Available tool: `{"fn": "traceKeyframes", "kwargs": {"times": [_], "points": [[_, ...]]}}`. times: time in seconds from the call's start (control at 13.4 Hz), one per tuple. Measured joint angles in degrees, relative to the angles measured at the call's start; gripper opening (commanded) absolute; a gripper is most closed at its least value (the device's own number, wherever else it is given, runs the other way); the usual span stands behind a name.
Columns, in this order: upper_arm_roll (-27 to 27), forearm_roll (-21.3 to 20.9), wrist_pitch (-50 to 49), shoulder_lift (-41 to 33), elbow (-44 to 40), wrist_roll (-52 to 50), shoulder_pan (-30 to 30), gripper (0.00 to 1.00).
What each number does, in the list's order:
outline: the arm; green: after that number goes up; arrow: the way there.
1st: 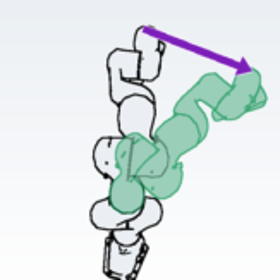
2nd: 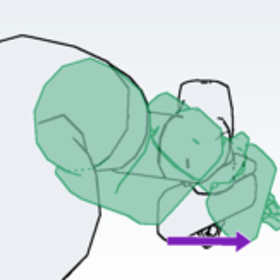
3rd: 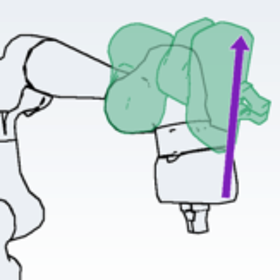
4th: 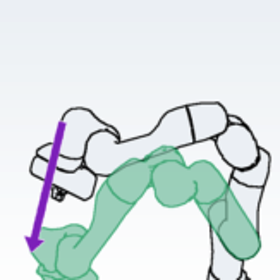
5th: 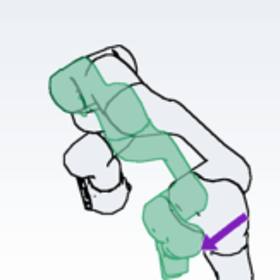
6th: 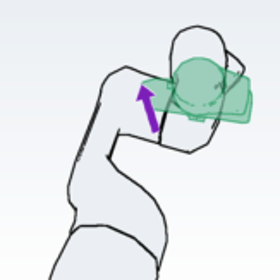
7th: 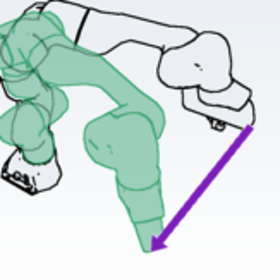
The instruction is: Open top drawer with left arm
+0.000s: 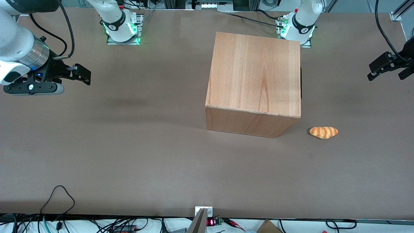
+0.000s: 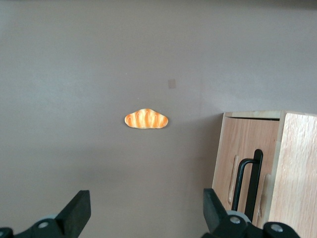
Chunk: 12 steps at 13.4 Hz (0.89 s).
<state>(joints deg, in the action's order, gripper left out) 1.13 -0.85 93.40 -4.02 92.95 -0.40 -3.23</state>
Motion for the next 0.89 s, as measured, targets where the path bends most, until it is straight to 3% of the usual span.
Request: {"fn": "traceKeyframes", "kwargs": {"times": [0.89], "points": [[0.4,0.0,-2.9,0.1,-0.6,0.1,0.0,1.0]]}}
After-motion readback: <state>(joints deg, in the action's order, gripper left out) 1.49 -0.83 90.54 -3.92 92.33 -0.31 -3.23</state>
